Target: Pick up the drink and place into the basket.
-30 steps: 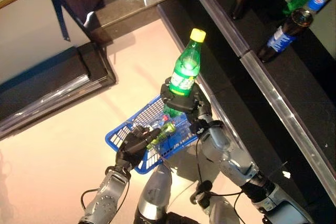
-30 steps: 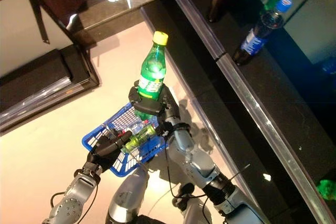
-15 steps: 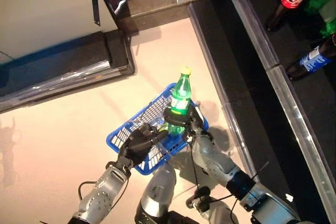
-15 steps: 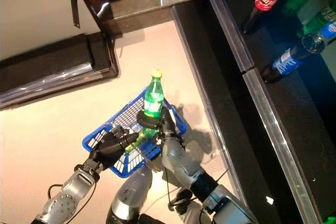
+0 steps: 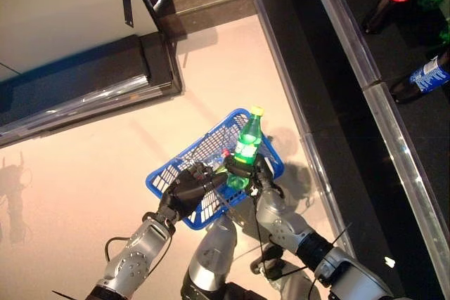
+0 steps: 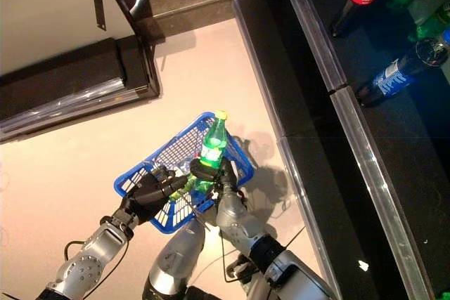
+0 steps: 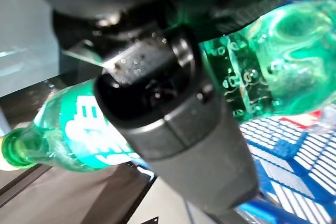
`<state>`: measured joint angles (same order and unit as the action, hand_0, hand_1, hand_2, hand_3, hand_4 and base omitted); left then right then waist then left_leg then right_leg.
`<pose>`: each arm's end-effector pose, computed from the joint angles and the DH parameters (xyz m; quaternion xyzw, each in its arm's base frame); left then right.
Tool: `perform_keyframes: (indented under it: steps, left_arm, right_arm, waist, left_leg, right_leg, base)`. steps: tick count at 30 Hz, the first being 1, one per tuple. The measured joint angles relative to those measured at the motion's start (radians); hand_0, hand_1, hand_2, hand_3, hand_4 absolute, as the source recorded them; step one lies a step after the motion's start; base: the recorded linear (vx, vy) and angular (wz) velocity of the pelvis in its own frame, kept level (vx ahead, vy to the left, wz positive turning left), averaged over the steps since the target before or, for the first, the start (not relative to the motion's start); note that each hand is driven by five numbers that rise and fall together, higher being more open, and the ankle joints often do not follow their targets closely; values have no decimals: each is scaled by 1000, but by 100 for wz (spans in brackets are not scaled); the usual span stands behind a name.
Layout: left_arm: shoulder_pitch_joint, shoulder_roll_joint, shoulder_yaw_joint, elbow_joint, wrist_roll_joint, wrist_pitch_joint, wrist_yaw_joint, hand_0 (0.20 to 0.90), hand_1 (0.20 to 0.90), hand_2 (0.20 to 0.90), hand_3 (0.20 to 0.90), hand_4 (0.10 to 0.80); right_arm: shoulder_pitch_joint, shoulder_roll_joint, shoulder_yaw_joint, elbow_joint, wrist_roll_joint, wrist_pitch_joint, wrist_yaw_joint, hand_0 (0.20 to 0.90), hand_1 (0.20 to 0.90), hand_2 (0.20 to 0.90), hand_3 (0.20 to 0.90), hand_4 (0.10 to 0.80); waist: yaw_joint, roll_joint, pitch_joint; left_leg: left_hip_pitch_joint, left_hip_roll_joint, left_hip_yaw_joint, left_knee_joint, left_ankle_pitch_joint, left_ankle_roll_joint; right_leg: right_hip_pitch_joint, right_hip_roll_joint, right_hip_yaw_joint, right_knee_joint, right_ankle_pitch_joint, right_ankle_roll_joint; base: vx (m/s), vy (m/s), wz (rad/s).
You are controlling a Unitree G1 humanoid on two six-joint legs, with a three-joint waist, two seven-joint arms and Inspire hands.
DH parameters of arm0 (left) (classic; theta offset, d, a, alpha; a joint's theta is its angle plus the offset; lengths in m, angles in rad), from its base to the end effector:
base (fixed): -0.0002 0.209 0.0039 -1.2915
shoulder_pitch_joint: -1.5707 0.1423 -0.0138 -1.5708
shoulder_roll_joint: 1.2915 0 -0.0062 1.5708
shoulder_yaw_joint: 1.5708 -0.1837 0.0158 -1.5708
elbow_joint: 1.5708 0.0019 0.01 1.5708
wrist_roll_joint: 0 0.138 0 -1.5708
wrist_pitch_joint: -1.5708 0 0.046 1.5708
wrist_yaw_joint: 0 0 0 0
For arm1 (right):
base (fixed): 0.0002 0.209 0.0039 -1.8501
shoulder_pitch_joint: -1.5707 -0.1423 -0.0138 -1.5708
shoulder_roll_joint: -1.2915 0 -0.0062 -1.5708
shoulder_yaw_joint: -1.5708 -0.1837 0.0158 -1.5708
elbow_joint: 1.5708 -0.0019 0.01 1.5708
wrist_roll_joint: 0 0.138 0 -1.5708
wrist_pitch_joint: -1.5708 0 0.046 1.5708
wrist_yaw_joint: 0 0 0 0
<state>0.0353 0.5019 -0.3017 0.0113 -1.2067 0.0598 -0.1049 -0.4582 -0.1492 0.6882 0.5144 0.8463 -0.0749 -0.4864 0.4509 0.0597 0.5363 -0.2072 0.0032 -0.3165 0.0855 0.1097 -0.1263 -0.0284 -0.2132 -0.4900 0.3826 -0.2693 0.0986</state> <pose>0.1865 0.1899 0.0303 -0.3477 0.1407 -0.1427 0.9159 0.2492 -0.0593 0.0278 0.1343 0.1806 0.0338 0.9738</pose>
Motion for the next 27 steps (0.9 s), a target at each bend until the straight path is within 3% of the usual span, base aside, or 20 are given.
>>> perform_keyframes:
  steps: [8,18,27]
  left_arm:
    - [-37,-2,0,-1,0,43,-2,300,300,300,200,100]
    - [-38,9,-1,-1,0,48,-25,300,300,300,200,100]
    - [-83,67,-41,-41,0,84,-91,300,300,300,200,100]
  right_arm:
    - [-4,13,3,46,80,9,164,300,300,300,200,100]
    - [-31,13,1,149,101,36,260,300,300,300,200,100]
    - [-36,13,5,187,187,99,299,300,300,300,200,100]
  waist:
    - [15,0,0]
    - [22,0,0]
    - [40,0,0]
  left_leg:
    - [-24,-5,-13,1,2,-2]
    - [-30,-10,-23,0,2,-2]
    - [-41,-14,-26,1,5,0]
  right_leg:
    - [-18,-4,-19,4,-5,2]
    - [-23,-14,-25,8,-9,4]
    - [-29,-14,-30,15,-11,5]
  base:
    - [11,3,4]
    - [6,2,3]
    - [6,9,1]
